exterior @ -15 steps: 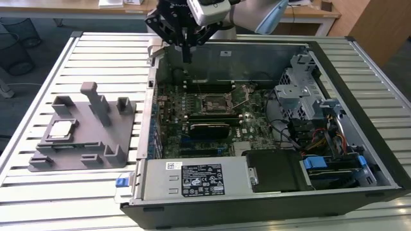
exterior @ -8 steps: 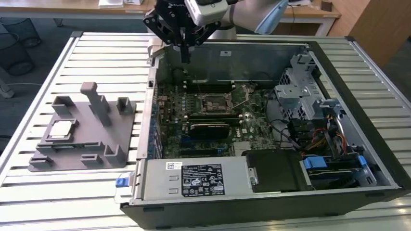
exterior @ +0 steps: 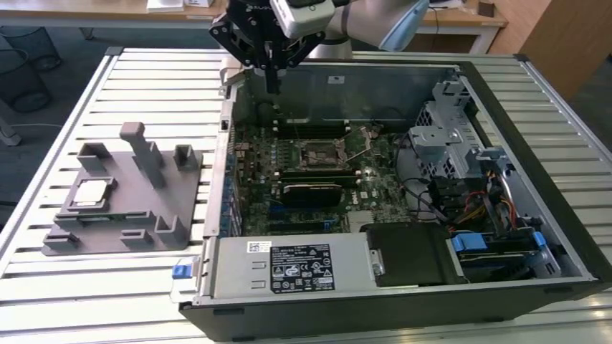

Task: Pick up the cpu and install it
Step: 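Reach for the cpu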

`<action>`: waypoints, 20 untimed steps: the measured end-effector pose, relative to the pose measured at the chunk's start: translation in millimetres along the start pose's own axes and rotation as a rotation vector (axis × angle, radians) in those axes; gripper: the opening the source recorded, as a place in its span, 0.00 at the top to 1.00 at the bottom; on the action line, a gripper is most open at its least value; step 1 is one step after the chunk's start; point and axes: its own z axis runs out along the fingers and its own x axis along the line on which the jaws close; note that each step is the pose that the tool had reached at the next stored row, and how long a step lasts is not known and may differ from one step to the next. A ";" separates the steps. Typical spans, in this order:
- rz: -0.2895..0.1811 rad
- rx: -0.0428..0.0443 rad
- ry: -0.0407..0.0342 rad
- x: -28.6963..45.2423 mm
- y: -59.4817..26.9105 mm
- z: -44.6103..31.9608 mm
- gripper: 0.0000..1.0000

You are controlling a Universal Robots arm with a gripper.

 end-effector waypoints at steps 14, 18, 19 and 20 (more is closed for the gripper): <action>0.000 0.0000 0.0000 7.2 -0.6 -0.2 0.89; 0.000 0.0000 0.0000 9.7 -0.7 -0.3 0.89; 0.000 0.0000 0.0000 10.2 -0.8 -0.3 0.89; 0.000 0.0001 0.0000 10.8 -0.8 -0.3 0.89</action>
